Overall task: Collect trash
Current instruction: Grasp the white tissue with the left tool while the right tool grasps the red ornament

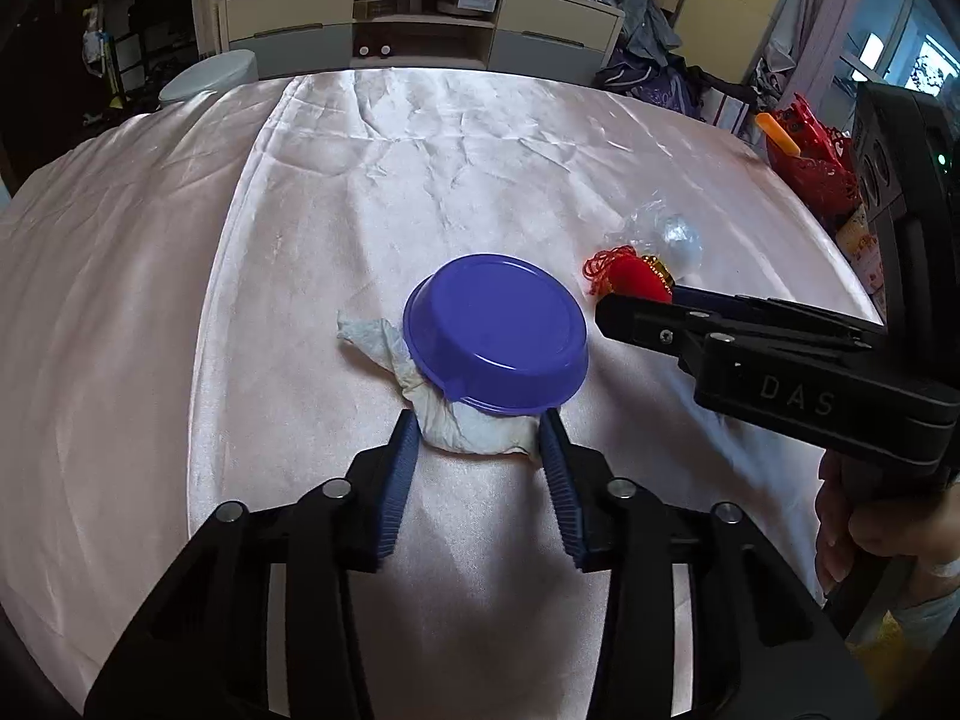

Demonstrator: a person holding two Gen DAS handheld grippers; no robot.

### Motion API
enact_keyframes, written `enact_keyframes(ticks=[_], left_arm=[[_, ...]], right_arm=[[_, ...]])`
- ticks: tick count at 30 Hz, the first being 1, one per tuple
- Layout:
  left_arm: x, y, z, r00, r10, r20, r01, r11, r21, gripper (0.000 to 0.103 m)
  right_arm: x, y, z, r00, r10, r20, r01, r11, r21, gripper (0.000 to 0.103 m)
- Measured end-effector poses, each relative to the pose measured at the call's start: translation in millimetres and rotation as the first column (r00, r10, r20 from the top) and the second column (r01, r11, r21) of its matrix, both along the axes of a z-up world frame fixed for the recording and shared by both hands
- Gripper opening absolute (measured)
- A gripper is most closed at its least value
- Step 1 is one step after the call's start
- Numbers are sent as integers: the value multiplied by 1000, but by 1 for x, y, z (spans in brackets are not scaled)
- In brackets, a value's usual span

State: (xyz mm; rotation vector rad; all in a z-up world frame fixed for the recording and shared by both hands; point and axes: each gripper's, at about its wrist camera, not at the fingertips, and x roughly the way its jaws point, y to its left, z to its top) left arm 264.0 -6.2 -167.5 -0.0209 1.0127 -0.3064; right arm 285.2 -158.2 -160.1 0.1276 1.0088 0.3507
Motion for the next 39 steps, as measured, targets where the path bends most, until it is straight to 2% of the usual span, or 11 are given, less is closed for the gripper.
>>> enact_keyframes(ticks=[2,4,7,12,25,32,39], left_arm=[[0,2,0,1000,-2,-3,2,1000,-10,30],[0,3,-1,1000,-1,-5,1,1000,-13,15],[-1,4,-1,1000,-12,-8,12,1000,-20,6],[-9,3,9,999,-26,19,26,1000,-18,5],[-65,-4,69,989,-34,144,37,999,-15,4],[-107,-5,87,985,-36,171,42,999,-32,4],[-145,-6,92,985,-34,169,40,999,-34,4]], right_arm=[[1,2,0,1000,7,3,-7,1000,-6,35],[2,3,0,1000,12,13,-11,1000,-17,35],[-2,5,1,1000,9,27,-8,999,-36,35],[-12,-2,9,999,6,40,-5,1000,-21,35],[-71,-10,68,992,18,123,-20,1000,17,35],[-110,-14,89,988,26,155,-30,999,26,35],[-148,-21,92,987,25,157,-32,998,45,35]])
